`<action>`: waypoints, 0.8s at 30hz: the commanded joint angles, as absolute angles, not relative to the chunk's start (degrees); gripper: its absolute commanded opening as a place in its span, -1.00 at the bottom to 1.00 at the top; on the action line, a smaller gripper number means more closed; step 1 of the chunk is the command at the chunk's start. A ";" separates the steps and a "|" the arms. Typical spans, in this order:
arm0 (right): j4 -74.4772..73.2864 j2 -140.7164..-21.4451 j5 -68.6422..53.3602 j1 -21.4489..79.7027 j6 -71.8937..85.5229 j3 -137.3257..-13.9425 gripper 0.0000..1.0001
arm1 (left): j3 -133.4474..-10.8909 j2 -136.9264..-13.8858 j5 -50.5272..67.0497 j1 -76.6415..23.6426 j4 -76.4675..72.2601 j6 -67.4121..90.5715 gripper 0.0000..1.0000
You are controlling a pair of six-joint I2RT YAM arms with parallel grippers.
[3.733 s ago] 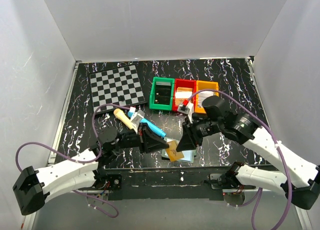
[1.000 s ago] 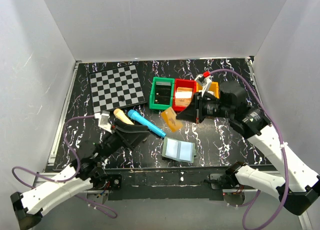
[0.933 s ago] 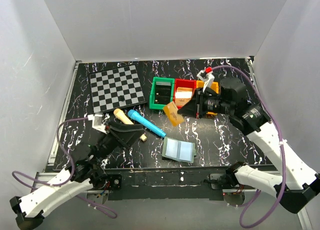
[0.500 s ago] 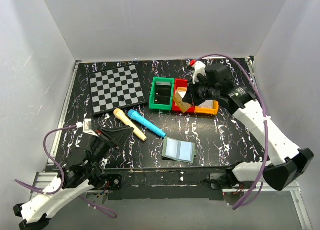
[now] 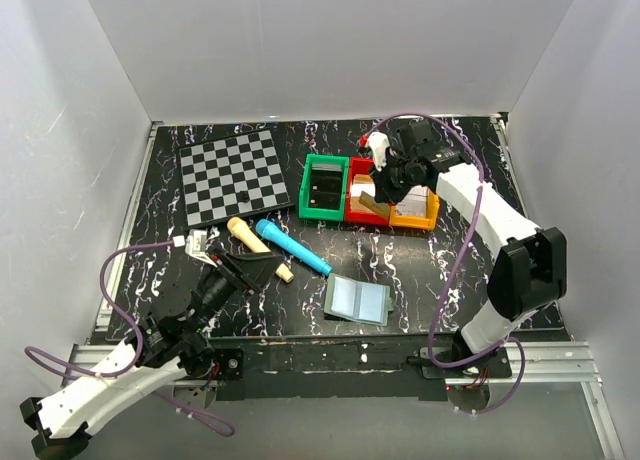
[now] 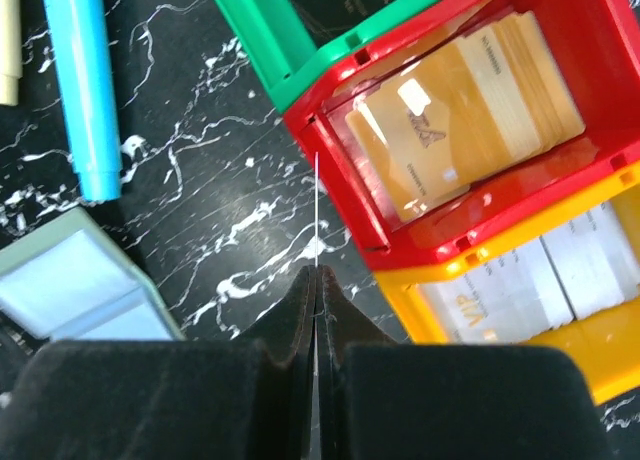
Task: Take the credit cards out of the card holder
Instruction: Place the credit card in the storage box.
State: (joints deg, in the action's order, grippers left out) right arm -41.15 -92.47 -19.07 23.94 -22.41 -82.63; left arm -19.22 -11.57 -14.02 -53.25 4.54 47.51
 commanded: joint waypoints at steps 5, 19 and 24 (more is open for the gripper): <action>-36.37 -99.56 -20.39 23.12 -29.70 -86.82 -0.97 | -17.49 -12.48 -12.48 -53.00 2.46 47.90 0.14; -33.31 -108.01 -23.11 21.18 -32.07 -90.35 -0.97 | -16.61 -17.66 -12.48 -53.00 0.35 45.62 0.15; -35.94 -110.13 -24.08 21.27 -35.94 -92.90 -0.97 | -16.17 -19.25 -12.22 -53.09 -2.11 44.74 0.15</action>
State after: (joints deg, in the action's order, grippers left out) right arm -35.55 -108.66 -21.69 21.37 -31.88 -89.19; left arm -17.08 -18.17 -12.62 -53.25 0.08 46.39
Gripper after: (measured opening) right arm 0.022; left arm 0.574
